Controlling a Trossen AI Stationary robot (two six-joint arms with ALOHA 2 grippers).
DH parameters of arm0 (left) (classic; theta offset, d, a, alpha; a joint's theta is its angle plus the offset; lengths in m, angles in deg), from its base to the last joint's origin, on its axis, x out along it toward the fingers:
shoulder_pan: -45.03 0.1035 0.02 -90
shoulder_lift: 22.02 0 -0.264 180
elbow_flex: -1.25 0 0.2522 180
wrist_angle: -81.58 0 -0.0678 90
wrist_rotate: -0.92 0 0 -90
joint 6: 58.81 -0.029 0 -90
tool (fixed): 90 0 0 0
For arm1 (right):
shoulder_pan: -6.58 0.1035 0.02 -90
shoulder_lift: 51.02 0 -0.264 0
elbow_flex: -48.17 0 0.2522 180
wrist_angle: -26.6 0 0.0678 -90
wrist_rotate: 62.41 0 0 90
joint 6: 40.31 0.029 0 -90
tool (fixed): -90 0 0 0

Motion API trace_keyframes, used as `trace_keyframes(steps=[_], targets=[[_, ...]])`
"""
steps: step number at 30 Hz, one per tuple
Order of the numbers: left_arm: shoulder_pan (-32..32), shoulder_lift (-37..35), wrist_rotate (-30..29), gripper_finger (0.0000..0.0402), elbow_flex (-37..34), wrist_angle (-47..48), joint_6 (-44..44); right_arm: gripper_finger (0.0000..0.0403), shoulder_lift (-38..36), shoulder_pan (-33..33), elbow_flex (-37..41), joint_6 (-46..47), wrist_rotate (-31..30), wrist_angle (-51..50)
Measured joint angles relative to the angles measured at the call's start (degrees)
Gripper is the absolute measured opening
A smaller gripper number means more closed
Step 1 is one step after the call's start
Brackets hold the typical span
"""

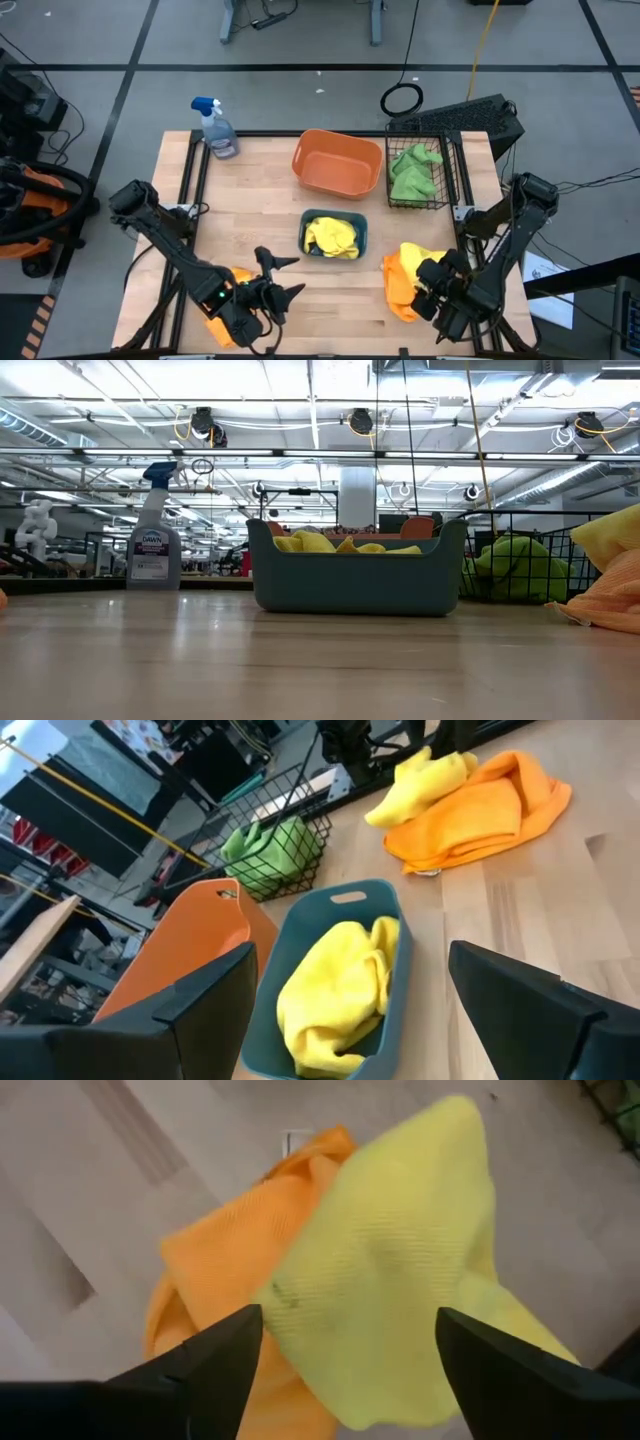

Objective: Sort microfiber towel by color & place in baskets
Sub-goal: Put the yellow microfiber towel into the blue bin

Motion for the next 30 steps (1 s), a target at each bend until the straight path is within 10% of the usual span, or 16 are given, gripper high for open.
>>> trace_keyframes(steps=[30], targets=[[2.8,2.2,9.2,0.0333,0.0,-3.3,-1.6,0.0276,0.0,-3.6,5.4,2.7,2.1,5.8]])
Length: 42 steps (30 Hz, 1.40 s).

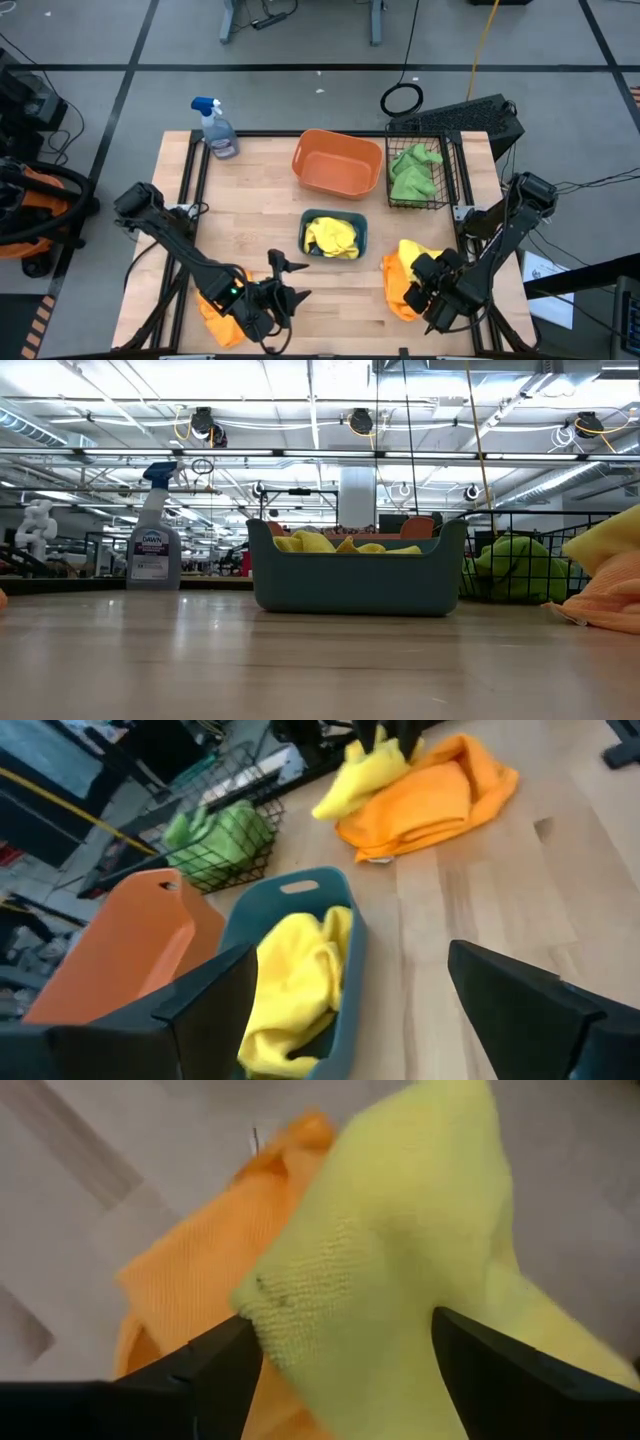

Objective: Sort microfiber towel by color & place in baskets
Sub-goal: Put the yellow microfiber towel into the blue bin

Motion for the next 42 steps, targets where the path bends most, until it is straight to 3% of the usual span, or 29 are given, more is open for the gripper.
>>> trace_keyframes(steps=[8,14,19,23,28,35,39,42], targets=[[1.2,1.2,2.9,0.0333,0.0,-2.0,-1.8,0.0270,0.0,3.1,-6.5,-4.1,-0.4,-3.3],[1.2,1.2,3.1,0.0333,0.0,-4.4,-3.0,0.0270,0.4,4.1,-6.6,-3.4,-9.3,-5.1],[1.2,1.2,4.0,0.0333,0.0,-4.8,-3.0,0.0270,2.7,2.4,-4.3,-3.3,-8.0,-5.3],[1.2,1.2,4.0,0.0333,0.0,-4.7,-3.0,0.0264,4.8,0.6,-3.0,-2.7,-3.3,-8.7],[1.2,1.2,4.0,0.0333,0.0,-4.7,-3.0,0.0199,5.6,-0.3,-3.0,-2.5,-0.3,-10.3],[1.2,1.2,4.0,0.0333,0.0,-4.9,-3.0,0.0019,5.6,-0.3,-3.0,-4.4,0.5,-9.9],[1.2,1.2,4.0,0.0333,0.0,-5.9,-3.2,0.0017,5.1,-0.3,-3.3,-4.9,-0.1,-9.8],[1.2,1.2,4.0,0.0333,0.0,-6.6,-3.5,0.0007,3.8,0.3,-5.8,-6.7,-5.2,-9.8]])
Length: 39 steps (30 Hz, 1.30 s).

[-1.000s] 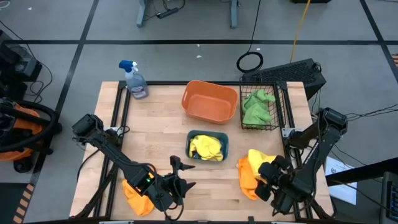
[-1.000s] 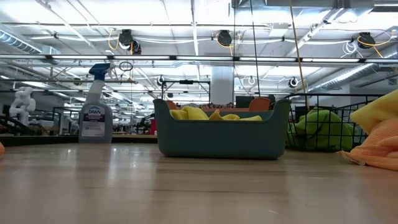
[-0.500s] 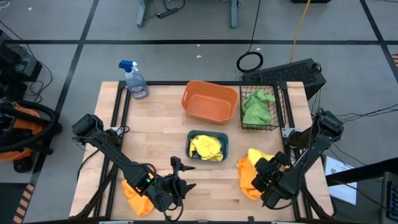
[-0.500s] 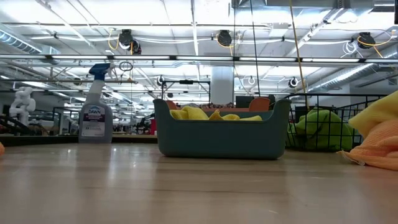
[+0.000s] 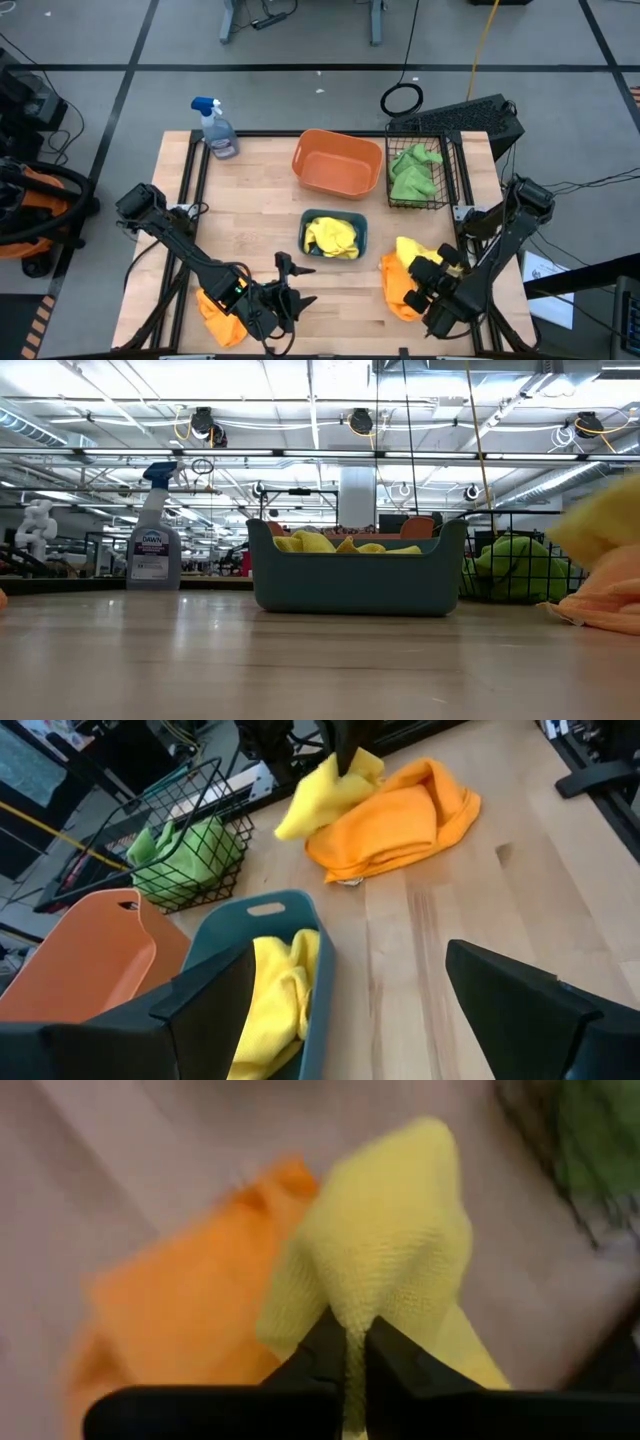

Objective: Sort microfiber towel by color & place in baskets
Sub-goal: Put the yellow microfiber towel into the blue bin

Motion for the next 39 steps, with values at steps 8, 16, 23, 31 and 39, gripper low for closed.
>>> trace_keyframes(steps=[8,16,23,31,39], targets=[[0.1,0.0,2.1,0.0333,0.0,-6.6,-4.3,0.0003,-1.3,2.4,-11.9,-12.5,-22.2,1.9],[0.2,0.9,4.5,0.0333,0.0,-18.7,-16.5,0.0002,-1.3,1.8,-16.1,-35.8,-33.3,16.4],[-0.4,1.0,4.5,0.0333,0.0,-29.7,-27.9,0.0002,-1.2,0.0,-16.1,-48.4,-33.5,27.3],[0.4,1.1,5.1,0.0333,0.0,-30.5,-32.6,0.0002,-0.3,-1.8,-16.1,-59.3,-31.9,35.6],[4.4,1.1,16.7,0.0333,0.0,-27.0,-33.8,0.0002,3.6,-4.3,-16.1,-73.9,-28.6,46.7]])
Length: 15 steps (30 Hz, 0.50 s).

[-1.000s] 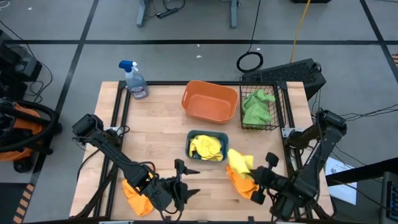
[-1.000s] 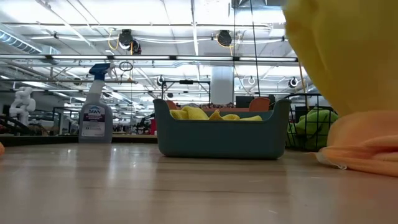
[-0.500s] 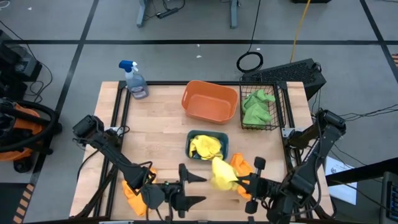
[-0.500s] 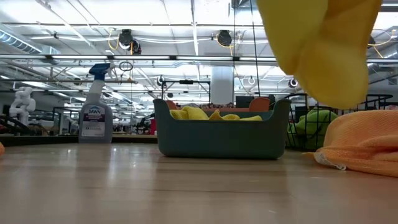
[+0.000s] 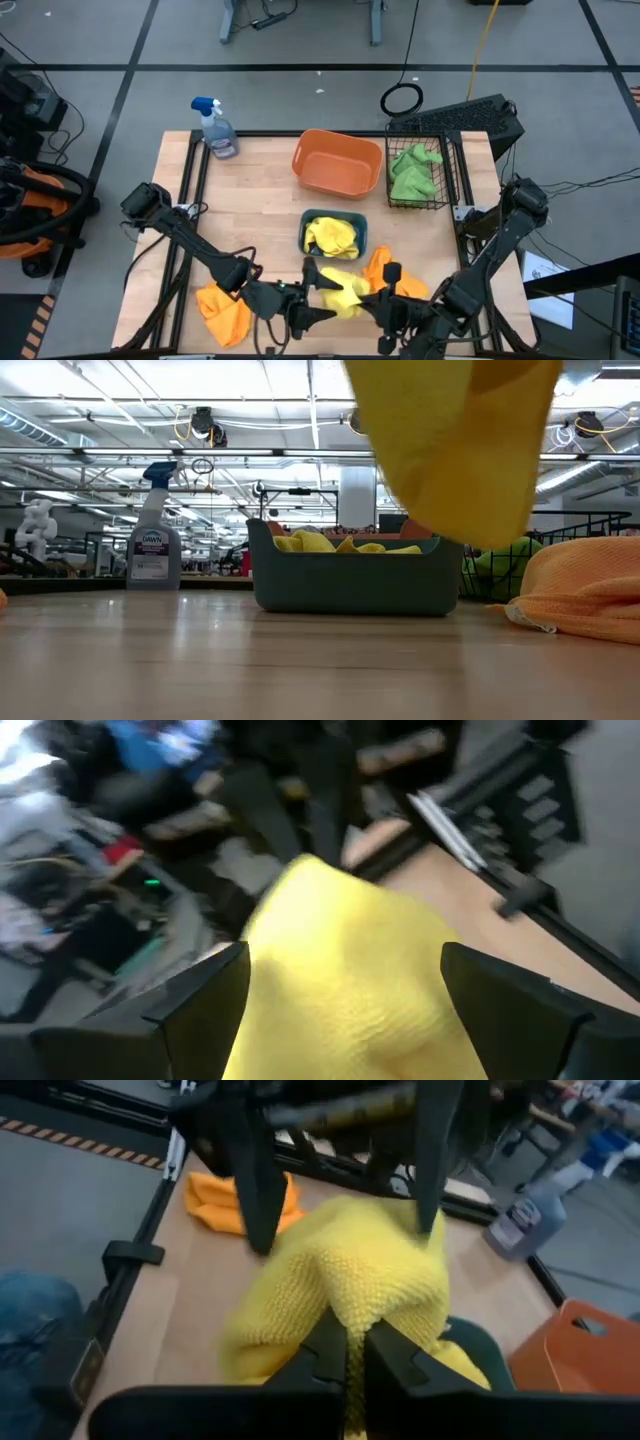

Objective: Sort microfiber towel by color & place in baskets
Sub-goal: Put the yellow microfiber towel into the blue bin

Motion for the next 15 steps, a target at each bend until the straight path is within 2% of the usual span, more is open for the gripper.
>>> trace_keyframes(steps=[4,6,9,15], targets=[[1.1,0.0,6.7,0.0325,0.0,5.5,2.5,0.0004,1.3,-1.4,0.0,-4.3,1.9,3.9],[1.0,0.0,8.0,0.0298,0.0,7.4,2.5,0.0009,1.6,-1.9,0.0,-4.6,3.0,4.6],[0.4,0.0,5.8,0.0227,0.0,7.4,2.5,0.0026,2.1,-2.7,0.0,-3.3,2.9,5.5],[-0.4,0.0,1.3,0.0042,0.0,7.5,-0.2,0.0092,2.2,-2.5,0.0,-1.2,2.8,5.6]])
